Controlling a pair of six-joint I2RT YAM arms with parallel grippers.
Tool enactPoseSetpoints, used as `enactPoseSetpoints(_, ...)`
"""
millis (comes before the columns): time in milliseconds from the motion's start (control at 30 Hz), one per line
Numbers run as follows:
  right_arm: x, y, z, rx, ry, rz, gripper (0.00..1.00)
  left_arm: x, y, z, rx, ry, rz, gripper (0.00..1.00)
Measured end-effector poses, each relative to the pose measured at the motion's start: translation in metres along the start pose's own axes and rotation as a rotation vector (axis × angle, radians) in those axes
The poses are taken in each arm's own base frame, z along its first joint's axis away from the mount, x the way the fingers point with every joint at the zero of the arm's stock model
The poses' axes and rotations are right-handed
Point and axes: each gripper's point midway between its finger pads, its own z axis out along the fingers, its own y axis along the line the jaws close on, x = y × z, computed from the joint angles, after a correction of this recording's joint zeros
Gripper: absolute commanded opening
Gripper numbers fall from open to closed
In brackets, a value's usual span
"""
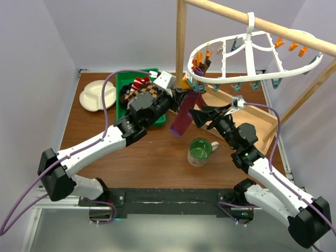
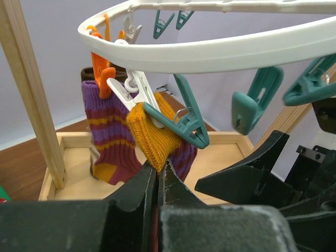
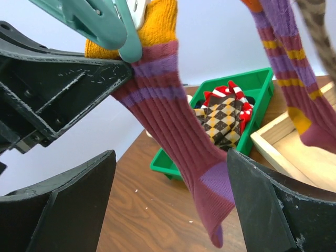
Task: Remove the socks clipped to the hanger
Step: Remove the sock from the hanger.
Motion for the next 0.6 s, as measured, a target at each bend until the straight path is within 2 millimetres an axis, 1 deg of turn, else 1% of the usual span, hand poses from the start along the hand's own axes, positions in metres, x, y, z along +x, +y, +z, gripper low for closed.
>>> enactPoseSetpoints(133, 0.009, -0.006, 0.004, 0.011, 0.013, 0.016, 0.9, 0.004, -0.003, 0.005, -0.032, 0.042, -0.009, 0.0)
enactPoseSetpoints(233, 0.018, -0.013, 0.005, 0.029, 0.032, 0.026, 0.9, 0.008, -0.001, 0.008, -0.078, 0.078, -0.008, 0.0)
enactPoseSetpoints(467, 0.026, -0.019, 0.014, 0.039, 0.038, 0.039, 0.9, 0.023, 0.014, 0.015, -0.204, 0.156, -0.017, 0.0)
enactPoseSetpoints(600, 0.04, -0.029, 0.021, 0.065, 0.06, 0.046, 0.9, 0.036, 0.02, 0.019, -0.25, 0.204, -0.022, 0.0)
